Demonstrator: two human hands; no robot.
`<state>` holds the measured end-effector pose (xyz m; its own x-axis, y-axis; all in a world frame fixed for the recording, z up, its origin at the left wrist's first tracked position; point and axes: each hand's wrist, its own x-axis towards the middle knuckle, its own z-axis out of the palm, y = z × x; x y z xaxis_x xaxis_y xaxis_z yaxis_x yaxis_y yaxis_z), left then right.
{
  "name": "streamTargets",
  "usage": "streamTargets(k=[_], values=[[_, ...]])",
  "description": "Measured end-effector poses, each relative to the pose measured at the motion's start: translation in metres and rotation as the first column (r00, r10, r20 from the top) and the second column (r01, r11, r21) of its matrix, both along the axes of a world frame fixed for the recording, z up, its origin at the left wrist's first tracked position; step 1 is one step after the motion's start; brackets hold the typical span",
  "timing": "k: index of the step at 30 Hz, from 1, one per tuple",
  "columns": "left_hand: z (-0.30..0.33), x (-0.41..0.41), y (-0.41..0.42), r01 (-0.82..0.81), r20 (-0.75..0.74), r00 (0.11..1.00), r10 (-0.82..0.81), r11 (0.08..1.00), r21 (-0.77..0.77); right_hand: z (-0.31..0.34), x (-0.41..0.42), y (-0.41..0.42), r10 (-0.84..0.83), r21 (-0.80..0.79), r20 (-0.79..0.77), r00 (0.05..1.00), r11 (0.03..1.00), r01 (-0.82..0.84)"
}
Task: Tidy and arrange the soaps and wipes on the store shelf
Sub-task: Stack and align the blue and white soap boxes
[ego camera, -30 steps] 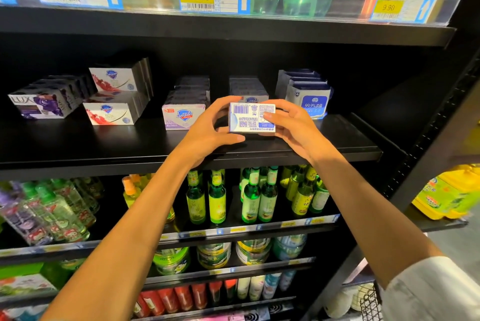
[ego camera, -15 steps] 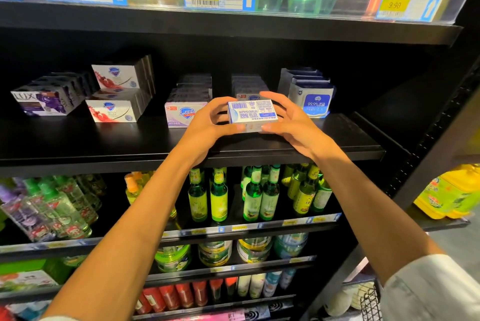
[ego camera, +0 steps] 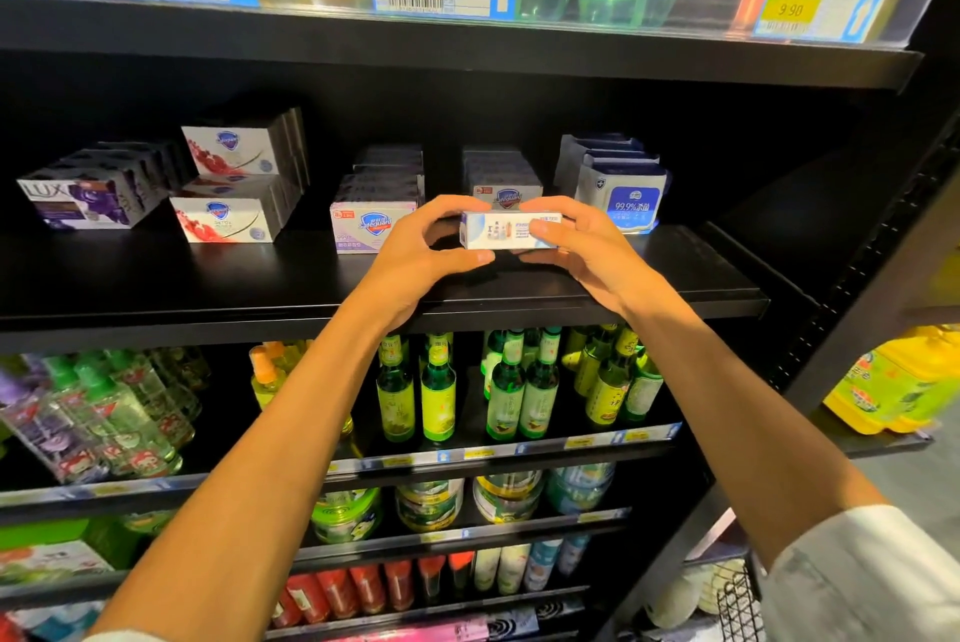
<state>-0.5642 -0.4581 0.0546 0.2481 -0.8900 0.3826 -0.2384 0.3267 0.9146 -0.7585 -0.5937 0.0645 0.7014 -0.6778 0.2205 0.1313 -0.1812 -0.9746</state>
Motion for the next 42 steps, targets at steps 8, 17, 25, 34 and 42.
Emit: streamTargets(k=[8,17,25,34,42], values=[[-0.002,-0.002,-0.005,-0.091,-0.111,0.989,0.094,0.995,0.03,0.0,-0.001,0.003,0.013,-0.022,0.003,1.0,1.0,-0.013],[0.004,-0.007,-0.004,-0.106,-0.117,0.986,0.115,0.991,0.083,-0.001,-0.002,0.001,-0.019,-0.012,-0.01,1.0,1.0,0.019],[0.004,-0.01,0.006,-0.212,0.07,0.975,0.209,0.976,0.041,-0.001,0.0,0.001,0.014,-0.095,-0.075,0.997,0.995,-0.021],[0.006,0.031,0.066,-0.403,0.138,0.906,0.4,0.915,-0.005,-0.007,0.007,0.006,-0.155,-0.536,-0.463,0.873,0.833,-0.136],[-0.004,0.072,0.095,-0.473,0.194,0.87,0.453,0.879,0.067,-0.007,0.008,0.01,-0.21,-0.675,-0.587,0.782,0.66,-0.33]])
